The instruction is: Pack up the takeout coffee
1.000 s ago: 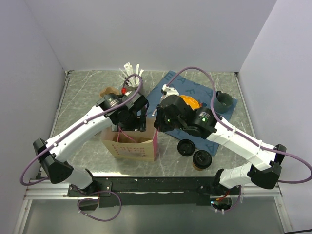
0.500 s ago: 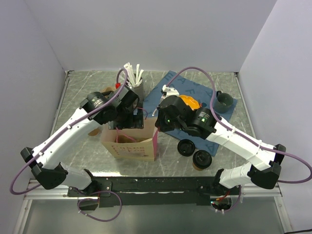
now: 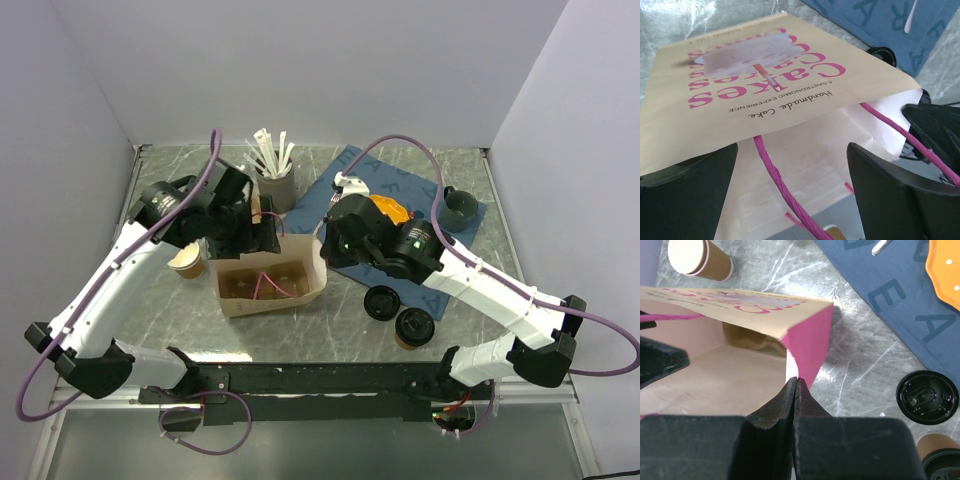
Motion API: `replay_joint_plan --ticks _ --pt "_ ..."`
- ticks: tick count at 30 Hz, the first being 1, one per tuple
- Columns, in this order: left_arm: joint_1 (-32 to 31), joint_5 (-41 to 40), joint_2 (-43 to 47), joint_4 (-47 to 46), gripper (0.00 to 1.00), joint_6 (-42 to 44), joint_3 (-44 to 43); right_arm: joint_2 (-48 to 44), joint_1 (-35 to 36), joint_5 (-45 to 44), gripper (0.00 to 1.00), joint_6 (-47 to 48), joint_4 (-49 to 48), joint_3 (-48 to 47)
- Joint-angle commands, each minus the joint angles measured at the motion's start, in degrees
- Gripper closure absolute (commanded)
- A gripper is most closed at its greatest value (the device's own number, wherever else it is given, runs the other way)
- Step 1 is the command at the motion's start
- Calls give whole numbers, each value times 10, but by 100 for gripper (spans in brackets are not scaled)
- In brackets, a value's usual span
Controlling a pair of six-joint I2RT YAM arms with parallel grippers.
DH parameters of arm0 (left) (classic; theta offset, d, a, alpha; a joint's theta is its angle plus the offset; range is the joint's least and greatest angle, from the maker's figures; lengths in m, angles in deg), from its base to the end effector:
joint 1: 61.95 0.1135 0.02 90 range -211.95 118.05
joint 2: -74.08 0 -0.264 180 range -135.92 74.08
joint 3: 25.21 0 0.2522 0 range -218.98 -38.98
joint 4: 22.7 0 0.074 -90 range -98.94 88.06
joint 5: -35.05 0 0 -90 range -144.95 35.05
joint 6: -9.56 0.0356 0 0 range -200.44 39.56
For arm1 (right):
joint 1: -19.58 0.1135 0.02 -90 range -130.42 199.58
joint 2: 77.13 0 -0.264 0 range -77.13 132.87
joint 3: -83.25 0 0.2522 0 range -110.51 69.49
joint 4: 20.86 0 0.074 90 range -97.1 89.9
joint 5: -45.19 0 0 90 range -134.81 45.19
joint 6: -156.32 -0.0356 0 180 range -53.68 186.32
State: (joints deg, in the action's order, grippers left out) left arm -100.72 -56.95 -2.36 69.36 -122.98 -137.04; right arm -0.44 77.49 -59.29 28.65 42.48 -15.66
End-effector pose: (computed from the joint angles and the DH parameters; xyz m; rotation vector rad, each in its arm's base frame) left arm 0.1754 -0.1392 0.4246 -0.1005 2.6355 -0.4794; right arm 0.1533 0.2278 0.3944 -0.2767 2.3148 0.5848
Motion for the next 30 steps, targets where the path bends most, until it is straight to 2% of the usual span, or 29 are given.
replay_joint_plan --ticks 1,4,9,11,17,19,20,21,24,26,28,30 --pt "28 88 17 5 3 39 7 6 -3 -7 100 -5 -15 -26" --pt "28 104 17 4 3 45 23 13 -3 0 100 1 -9 -54" --pt "28 123 16 5 3 67 32 25 -3 4 99 -13 70 -130" --pt "28 132 14 5 3 76 31 21 -3 16 98 -31 83 -130" --pt "28 139 18 4 3 91 35 -6 -3 53 88 -65 74 -91" --pt "28 150 16 5 3 98 42 -3 -3 55 80 -59 82 -102" --pt "28 152 16 6 3 100 45 -2 -3 56 74 -38 85 -115" --pt "28 152 16 6 3 103 47 -1 -3 56 65 -23 89 -121" --pt "28 155 17 6 3 106 51 -18 -3 42 57 42 82 -124" --pt "28 157 19 5 3 107 52 -42 -3 63 56 130 12 -102" --pt "28 157 21 6 3 110 56 -87 -3 101 54 200 -100 -38" --pt "28 158 21 6 3 112 56 -123 -5 119 50 286 -159 18"
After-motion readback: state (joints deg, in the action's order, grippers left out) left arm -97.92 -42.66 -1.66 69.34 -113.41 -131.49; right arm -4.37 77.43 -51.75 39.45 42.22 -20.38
